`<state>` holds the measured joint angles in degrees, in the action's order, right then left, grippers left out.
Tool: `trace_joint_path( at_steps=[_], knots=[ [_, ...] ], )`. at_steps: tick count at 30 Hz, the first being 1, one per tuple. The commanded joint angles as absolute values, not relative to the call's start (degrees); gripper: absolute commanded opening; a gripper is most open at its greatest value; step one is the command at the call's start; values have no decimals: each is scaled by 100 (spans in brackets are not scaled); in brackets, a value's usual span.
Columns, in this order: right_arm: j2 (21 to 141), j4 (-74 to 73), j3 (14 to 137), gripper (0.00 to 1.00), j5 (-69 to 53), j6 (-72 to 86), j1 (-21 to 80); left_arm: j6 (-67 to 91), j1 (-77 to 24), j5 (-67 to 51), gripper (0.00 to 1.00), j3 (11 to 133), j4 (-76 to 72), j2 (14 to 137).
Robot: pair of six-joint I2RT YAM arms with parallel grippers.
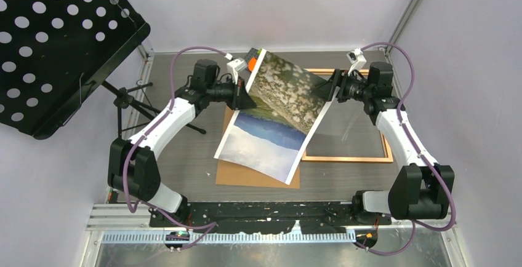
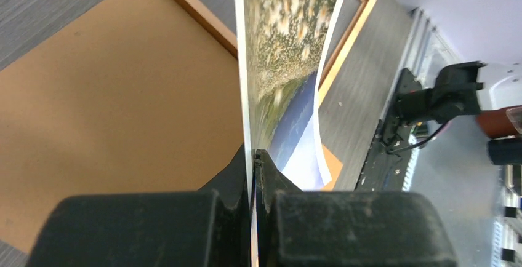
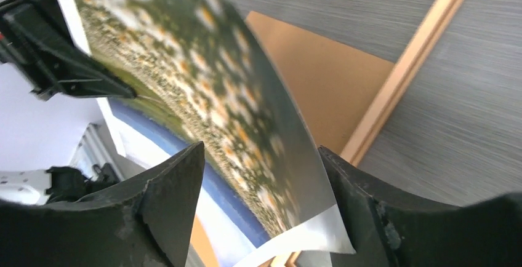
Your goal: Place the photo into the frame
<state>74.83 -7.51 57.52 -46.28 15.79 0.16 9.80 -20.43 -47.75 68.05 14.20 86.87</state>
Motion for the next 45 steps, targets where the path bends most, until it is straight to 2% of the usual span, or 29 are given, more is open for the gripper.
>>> trace_joint_path(
  at_steps=[1, 7, 10, 19, 29, 37, 45],
  knots=[
    [7199, -1018, 5979, 75, -4037, 1252, -174, 221, -2284, -3856, 0, 7210, 2140, 8468],
    [7064, -1179, 6000, 79, -3734, 1151, -186, 34, -2479, -3687, 0, 7277, 2268, 8501],
    [7050, -1236, 6022, 79, -3595, 1095, -186, -319, -2759, -3219, 0, 7205, 2309, 8384],
    [7247, -1153, 6365, 80, -3976, 1701, -166, -1022, -3910, -686, 0, 6614, 1761, 8095],
    [7496, -551, 6252, 81, -4646, 2682, 181, -1556, -4983, 1639, 0, 6437, 1136, 8505],
    [7678, 145, 6045, 81, -4863, 3434, 563, -1895, -5450, 2589, 0, 6503, 868, 8962],
    [7595, 72, 5670, 80, -4173, 3601, 740, -1863, -5621, 2822, 0, 6686, 932, 9282]
  ],
)
